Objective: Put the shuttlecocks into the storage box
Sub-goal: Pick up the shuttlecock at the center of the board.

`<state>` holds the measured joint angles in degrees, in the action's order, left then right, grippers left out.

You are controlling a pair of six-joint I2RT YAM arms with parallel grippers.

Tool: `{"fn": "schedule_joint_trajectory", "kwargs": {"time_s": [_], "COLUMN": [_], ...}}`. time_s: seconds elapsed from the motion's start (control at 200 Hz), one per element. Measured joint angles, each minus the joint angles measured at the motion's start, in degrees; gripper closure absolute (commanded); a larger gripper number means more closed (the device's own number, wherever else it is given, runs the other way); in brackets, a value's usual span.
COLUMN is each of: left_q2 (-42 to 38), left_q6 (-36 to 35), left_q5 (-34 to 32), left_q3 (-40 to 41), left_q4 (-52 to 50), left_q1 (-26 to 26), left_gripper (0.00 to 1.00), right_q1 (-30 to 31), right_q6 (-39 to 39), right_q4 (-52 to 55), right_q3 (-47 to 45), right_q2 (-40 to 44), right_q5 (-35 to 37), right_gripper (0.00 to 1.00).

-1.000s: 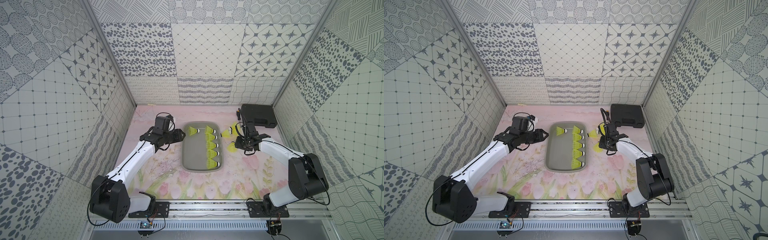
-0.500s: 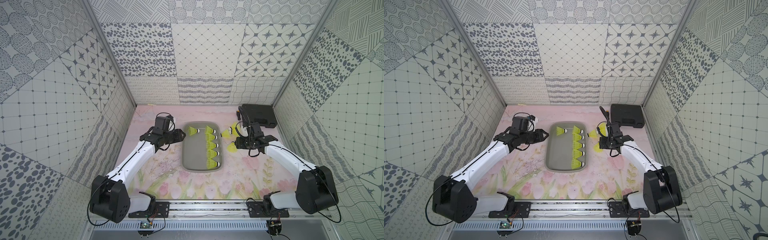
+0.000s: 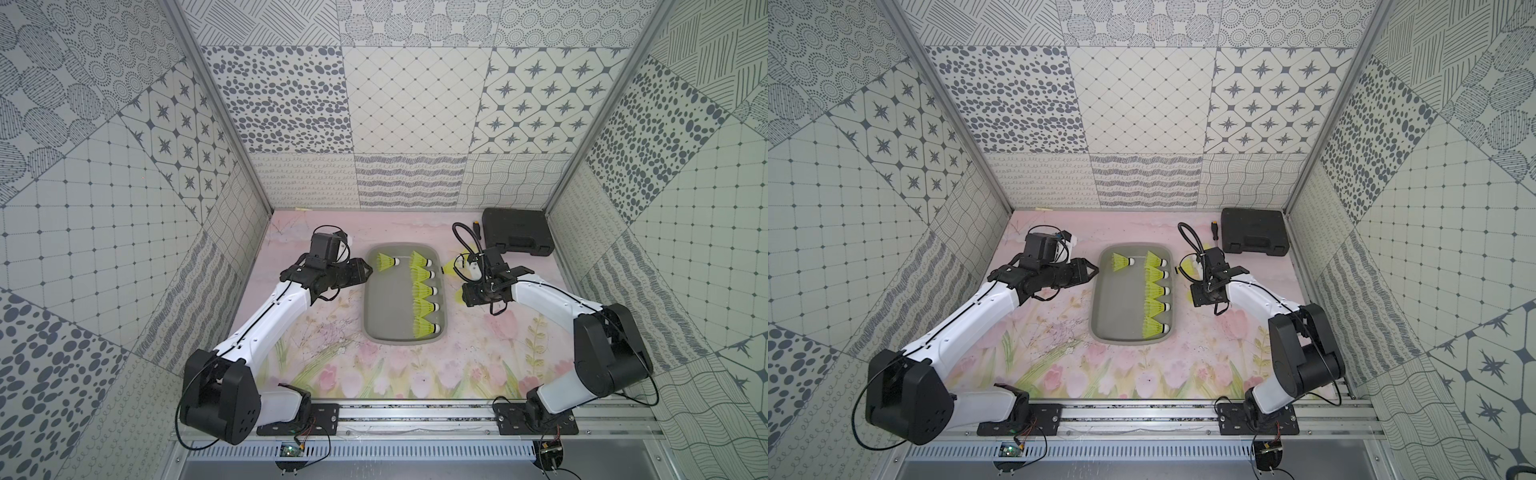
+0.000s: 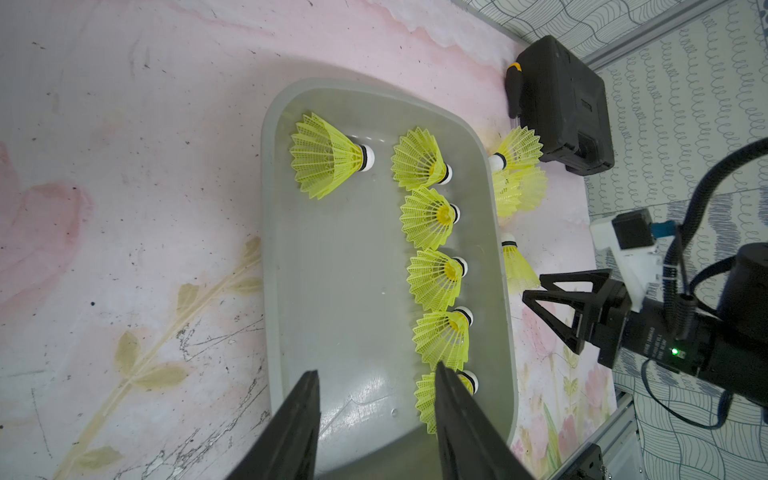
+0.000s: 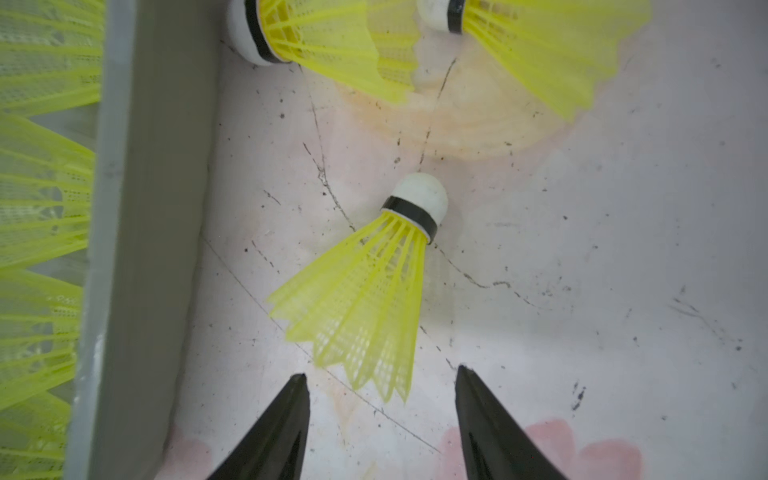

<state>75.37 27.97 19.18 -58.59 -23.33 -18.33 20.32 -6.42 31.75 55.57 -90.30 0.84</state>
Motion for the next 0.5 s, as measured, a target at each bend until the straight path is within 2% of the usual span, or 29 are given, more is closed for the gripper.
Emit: {"fn": "schedule_joint_trajectory", "kwargs": {"time_s": [0.145,0.39,0.5], "left_q2": [0.11,0.28,0.28], "left_q6": [0.0,0.02,0.02], "left_q5": [0.02,0.04,0.15], "left_q3": [0.13,0.26,0.35], "left_q4": [0.02,0.02,0.02], "left_q1": [0.0,0.0,0.0], "left_gripper": [0.52,0.52,0.52], "right_q1": [0.9,3.67,4.92], "right_q6": [0.26,-3.67,-6.91], "right_q4": [-2.64,-5.7,-5.55], "right_q3": [0.66,0.7,0.0], "right_q2": [-1.92,-2.4,-1.6], "right_q5": [3.19,11.69,15.91], "right_gripper": [0.59,0.88,0.9]}}
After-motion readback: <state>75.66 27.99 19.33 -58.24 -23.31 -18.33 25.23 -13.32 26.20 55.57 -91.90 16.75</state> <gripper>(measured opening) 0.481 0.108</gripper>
